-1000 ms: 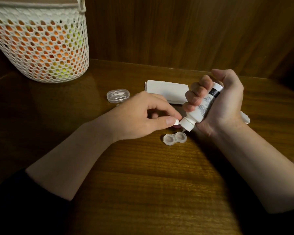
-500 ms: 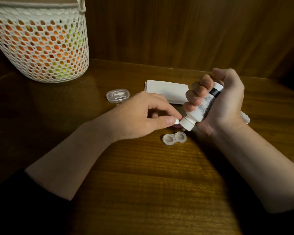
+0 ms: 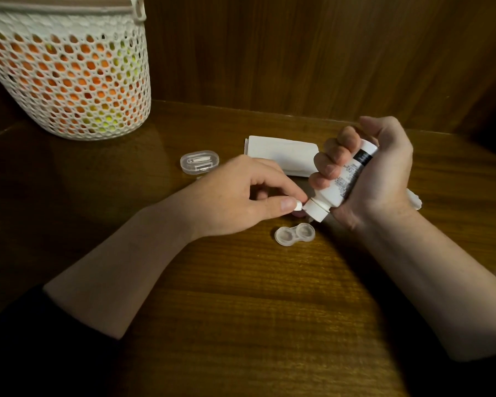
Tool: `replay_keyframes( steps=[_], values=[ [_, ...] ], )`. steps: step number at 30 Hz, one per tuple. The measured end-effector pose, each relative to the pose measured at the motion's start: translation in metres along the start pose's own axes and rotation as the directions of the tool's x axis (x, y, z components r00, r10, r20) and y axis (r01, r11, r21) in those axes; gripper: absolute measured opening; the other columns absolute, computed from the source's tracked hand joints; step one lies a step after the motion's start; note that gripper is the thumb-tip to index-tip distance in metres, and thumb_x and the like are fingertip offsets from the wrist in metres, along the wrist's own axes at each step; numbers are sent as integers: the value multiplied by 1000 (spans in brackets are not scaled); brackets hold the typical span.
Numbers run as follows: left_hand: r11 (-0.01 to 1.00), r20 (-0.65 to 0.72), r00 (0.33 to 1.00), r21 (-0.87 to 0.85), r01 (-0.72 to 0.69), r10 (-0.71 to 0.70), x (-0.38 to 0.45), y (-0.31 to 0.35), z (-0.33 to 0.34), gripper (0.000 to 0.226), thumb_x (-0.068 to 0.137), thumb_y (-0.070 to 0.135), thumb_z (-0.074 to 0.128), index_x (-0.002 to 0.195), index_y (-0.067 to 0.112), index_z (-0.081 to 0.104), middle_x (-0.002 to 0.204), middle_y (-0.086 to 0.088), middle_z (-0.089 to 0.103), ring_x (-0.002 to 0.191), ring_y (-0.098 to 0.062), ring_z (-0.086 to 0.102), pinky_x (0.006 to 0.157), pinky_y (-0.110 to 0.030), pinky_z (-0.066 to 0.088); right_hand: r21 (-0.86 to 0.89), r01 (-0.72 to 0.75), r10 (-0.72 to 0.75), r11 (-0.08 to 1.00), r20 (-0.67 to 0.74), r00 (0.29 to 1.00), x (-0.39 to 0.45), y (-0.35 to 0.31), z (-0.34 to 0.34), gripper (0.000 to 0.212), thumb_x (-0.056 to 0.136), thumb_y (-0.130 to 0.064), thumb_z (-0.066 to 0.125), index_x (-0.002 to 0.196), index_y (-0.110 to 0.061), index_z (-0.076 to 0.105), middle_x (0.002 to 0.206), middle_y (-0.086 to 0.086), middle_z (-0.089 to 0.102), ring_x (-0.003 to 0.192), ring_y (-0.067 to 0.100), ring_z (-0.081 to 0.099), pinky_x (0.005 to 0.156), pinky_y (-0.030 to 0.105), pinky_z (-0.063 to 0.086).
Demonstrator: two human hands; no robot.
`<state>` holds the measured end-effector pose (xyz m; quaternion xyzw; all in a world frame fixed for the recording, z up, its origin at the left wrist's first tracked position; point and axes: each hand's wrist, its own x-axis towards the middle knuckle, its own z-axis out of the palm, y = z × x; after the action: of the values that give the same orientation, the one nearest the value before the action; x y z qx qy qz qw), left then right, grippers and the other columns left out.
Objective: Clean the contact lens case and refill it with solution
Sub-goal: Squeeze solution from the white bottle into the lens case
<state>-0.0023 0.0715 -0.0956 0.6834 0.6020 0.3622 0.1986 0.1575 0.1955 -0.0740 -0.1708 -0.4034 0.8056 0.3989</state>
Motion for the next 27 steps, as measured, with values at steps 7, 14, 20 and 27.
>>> replay_keyframes(
  steps=[7,14,20,27],
  values=[
    [1000,1,1000,-4,12,-12,0,1,0,22,101,23,71,119,31,81,102,10,72,83,-20,62,65,-15,44,0,1,-1,1000,-3,1000,0,0,0,44,99,-32,43,57,-19,44,52,-2,40,43,15,37,45,22,36],
    [1000,-3,1000,1,22,-22,0,2,0,22,101,23,71,119,32,81,103,10,72,82,-18,62,66,-15,44,0,2,-2,1000,-1,1000,0,-1,0,44,98,-32,43,56,-19,44,52,-2,40,43,15,37,45,22,37],
    [1000,-6,1000,10,30,-29,0,4,1,21,101,23,72,118,30,81,101,11,72,81,-19,62,66,-15,44,19,-26,26,999,22,999,2,1,-2,44,99,-33,44,58,-19,47,53,-2,43,43,15,40,45,21,38],
    [997,-63,998,-70,27,-32,-4,9,-5,18,100,16,73,111,25,84,94,12,72,75,-5,56,64,-19,44,131,-19,13,991,44,999,1,1,-1,42,100,-39,47,64,-18,49,56,-1,47,46,15,46,48,23,41]
  ],
)
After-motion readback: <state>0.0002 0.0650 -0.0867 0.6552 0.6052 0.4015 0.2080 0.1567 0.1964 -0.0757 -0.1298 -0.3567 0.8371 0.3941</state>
